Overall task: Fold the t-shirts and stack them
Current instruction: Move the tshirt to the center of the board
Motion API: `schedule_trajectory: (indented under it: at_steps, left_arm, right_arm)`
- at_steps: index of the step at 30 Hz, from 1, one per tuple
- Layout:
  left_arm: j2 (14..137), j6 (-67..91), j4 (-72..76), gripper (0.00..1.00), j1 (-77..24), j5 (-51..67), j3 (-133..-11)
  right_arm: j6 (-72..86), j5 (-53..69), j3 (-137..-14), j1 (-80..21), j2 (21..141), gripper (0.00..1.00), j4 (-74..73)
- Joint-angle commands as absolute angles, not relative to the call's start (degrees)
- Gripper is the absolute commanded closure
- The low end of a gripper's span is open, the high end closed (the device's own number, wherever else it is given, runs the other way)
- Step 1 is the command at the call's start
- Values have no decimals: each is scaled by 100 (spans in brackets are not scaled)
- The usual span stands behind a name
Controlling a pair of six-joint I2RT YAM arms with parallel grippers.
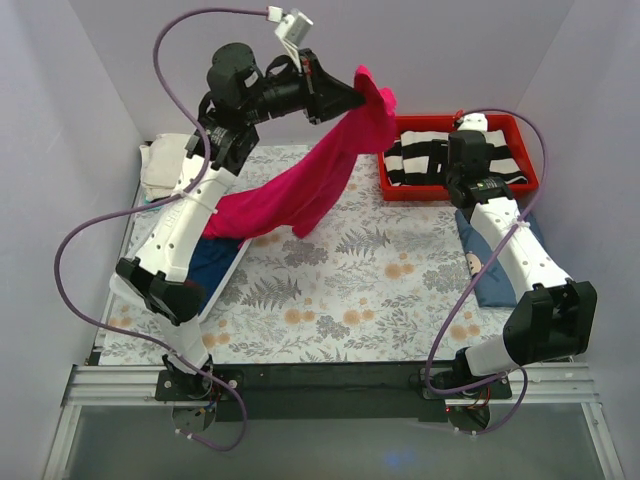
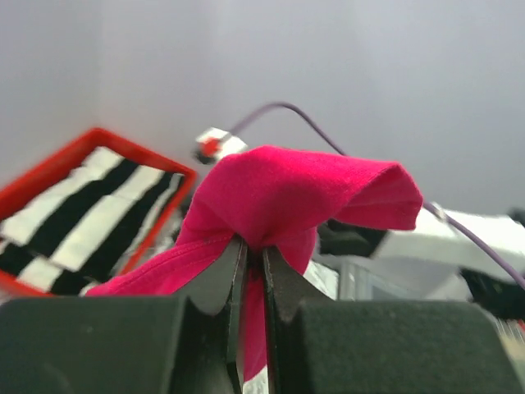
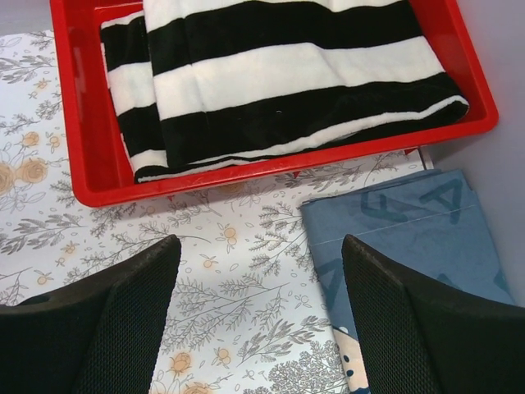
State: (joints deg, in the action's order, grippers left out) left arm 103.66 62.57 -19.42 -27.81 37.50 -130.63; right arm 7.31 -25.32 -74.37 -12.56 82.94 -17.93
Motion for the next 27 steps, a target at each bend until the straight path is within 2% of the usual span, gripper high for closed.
schedule_trajectory:
  at_steps: [1, 7, 12, 18, 21, 22, 25, 27]
  left_arm:
    - [10160, 6179, -1502, 100, -3751, 5676, -12667]
    - [10607, 5416, -2651, 100, -4183, 5205, -12190]
    - [11573, 4291, -4121, 100, -4754, 3562, -12077]
    - [12120, 4605, -3753, 100, -4799, 1286, -10655]
    - [11867, 4772, -3429, 86, -4764, 678, -10180]
    - [11735, 4833, -3280, 71, -4746, 520, -9882]
    - [11234, 5167, -2805, 59, -4667, -50, -9564]
    - [10864, 5387, -2672, 58, -4562, -560, -9440]
  right_arm:
    - [782, -2979, -7708, -1266, 8068, 15, -1722]
    - [774, -3313, -7962, -1222, 8007, 13, -1767]
    - [730, -3401, -8174, -1195, 8059, 12, -1819]
    - [870, -3156, -8025, -1195, 8077, 12, -1925]
    - [897, -2998, -7875, -1195, 8095, 12, -1969]
    - [888, -2910, -7858, -1195, 8103, 12, -1977]
    - [835, -2664, -7779, -1213, 8156, 14, -2048]
    - [782, -2541, -7726, -1265, 8148, 14, -2048]
